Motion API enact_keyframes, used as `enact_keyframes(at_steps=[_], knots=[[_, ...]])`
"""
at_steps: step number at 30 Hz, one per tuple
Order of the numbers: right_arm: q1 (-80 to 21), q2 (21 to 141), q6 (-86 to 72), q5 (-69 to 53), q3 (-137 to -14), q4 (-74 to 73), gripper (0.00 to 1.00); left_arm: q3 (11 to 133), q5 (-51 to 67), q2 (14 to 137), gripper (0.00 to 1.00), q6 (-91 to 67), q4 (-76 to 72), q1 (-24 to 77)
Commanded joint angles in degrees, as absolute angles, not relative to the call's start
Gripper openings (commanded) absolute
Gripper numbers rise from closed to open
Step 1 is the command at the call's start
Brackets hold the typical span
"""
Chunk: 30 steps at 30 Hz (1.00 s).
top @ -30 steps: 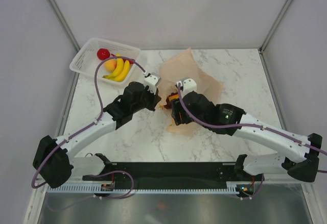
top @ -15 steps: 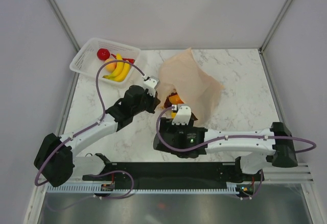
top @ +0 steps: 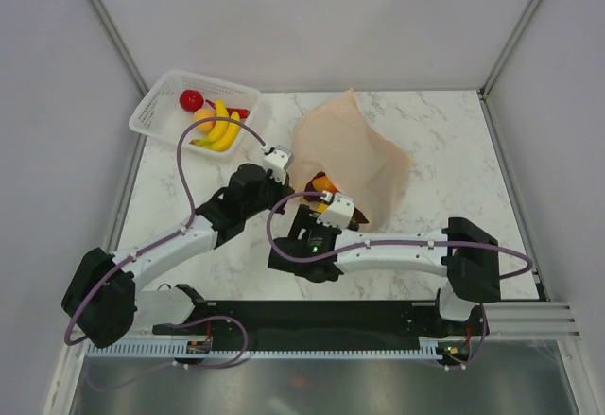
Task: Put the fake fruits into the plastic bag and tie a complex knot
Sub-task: Adjust the plastic bag at the center of the board.
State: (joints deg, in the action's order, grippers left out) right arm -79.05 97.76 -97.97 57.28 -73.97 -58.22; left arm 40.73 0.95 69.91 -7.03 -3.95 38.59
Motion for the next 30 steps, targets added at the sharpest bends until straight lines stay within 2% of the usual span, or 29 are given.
enact_keyframes(at_steps=[1, 5, 7, 8, 9, 11, 12, 14, 18, 24, 27, 28, 30], knots=[[-76.21, 98.70, -103.35, 60.29, -73.93, -59.24, 0.98, 40.08, -1.32, 68.56, 0.02, -8.53, -6.68, 38.14], [-73.57, 99.67, -105.29, 60.73, -73.39, -58.10, 0.96, 39.81, -0.62, 68.38, 0.02, -9.31, -7.12, 37.88], [-71.90, 100.63, -105.47, 60.73, -73.74, -58.10, 0.82, 39.73, -0.26, 68.73, 0.02, -9.58, -7.38, 37.88], [-71.55, 100.81, -105.29, 60.91, -74.00, -58.18, 0.70, 39.73, -0.26, 68.90, 0.02, -9.58, -7.38, 37.88], [-71.37, 100.98, -105.21, 61.08, -74.09, -58.18, 0.35, 39.73, -0.26, 68.99, 0.02, -9.41, -7.38, 37.88], [-71.28, 100.11, -105.47, 61.17, -73.22, -58.18, 0.06, 39.73, -0.26, 68.91, 0.02, -9.49, -7.38, 37.88], [-71.28, 99.59, -105.73, 61.17, -72.08, -58.18, 0.00, 39.55, -0.26, 68.91, 0.02, -9.41, -7.38, 37.88], [-71.28, 97.04, -105.39, 61.78, -70.85, -57.66, 0.00, 39.64, -0.26, 68.82, 0.02, -9.32, -7.38, 37.88], [-72.16, 92.21, -90.04, 66.00, -70.66, -53.61, 0.00, 41.04, -0.26, 68.82, 0.02, -10.71, -5.46, 37.88], [-72.51, 81.58, -79.56, 65.92, -69.62, -51.08, 0.00, 45.08, 2.20, 67.50, 0.02, -12.39, -1.24, 37.88], [-72.51, 73.51, -66.67, 63.55, -68.73, -43.97, 0.00, 48.50, 2.63, 65.57, 0.02, -13.36, 3.42, 37.97], [-72.51, 71.91, -54.18, 58.41, -68.38, -36.64, 0.00, 49.56, 3.07, 65.04, 0.02, -13.71, 6.04, 37.97], [-72.33, 67.18, -44.33, 52.59, -67.68, -30.52, 0.00, 53.06, 3.34, 63.03, 0.02, -14.59, 8.86, 37.97]])
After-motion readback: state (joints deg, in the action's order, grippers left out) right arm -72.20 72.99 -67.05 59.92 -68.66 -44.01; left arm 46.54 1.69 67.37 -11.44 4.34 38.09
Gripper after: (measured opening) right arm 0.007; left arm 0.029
